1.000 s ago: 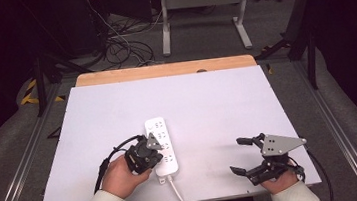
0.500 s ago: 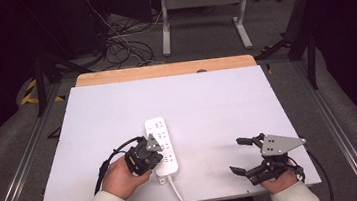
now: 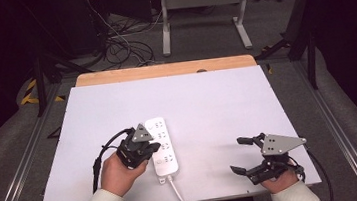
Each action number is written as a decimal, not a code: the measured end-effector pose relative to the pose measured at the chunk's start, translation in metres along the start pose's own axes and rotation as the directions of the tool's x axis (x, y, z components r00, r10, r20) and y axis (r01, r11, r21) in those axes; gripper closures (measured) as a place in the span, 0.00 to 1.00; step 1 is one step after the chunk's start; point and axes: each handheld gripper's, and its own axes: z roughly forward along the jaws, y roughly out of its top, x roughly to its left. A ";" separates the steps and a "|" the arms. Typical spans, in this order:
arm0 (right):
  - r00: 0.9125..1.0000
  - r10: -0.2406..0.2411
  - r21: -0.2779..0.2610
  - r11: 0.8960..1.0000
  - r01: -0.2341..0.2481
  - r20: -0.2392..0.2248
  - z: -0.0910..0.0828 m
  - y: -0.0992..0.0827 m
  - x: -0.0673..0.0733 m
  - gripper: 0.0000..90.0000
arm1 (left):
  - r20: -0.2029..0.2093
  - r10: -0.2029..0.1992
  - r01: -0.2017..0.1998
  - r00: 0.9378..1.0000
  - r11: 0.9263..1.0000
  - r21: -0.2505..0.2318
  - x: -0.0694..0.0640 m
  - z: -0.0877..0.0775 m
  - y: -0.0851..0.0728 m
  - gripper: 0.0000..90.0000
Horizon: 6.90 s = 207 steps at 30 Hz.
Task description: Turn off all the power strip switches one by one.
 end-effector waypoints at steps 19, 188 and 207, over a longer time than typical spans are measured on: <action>1.000 -0.004 0.000 1.000 0.004 0.002 0.000 0.000 0.001 0.14 | -0.052 0.001 0.003 0.999 0.997 0.072 0.011 0.029 -0.002 1.00; 1.000 -0.001 0.013 1.000 0.002 -0.009 0.003 0.000 0.002 0.14 | -0.123 -0.112 0.114 0.986 0.993 0.016 0.040 0.050 -0.005 1.00; 1.000 0.001 0.014 1.000 -0.001 -0.010 0.003 -0.001 0.001 0.14 | -0.043 -0.171 0.166 0.984 0.981 -0.102 0.048 0.017 0.002 1.00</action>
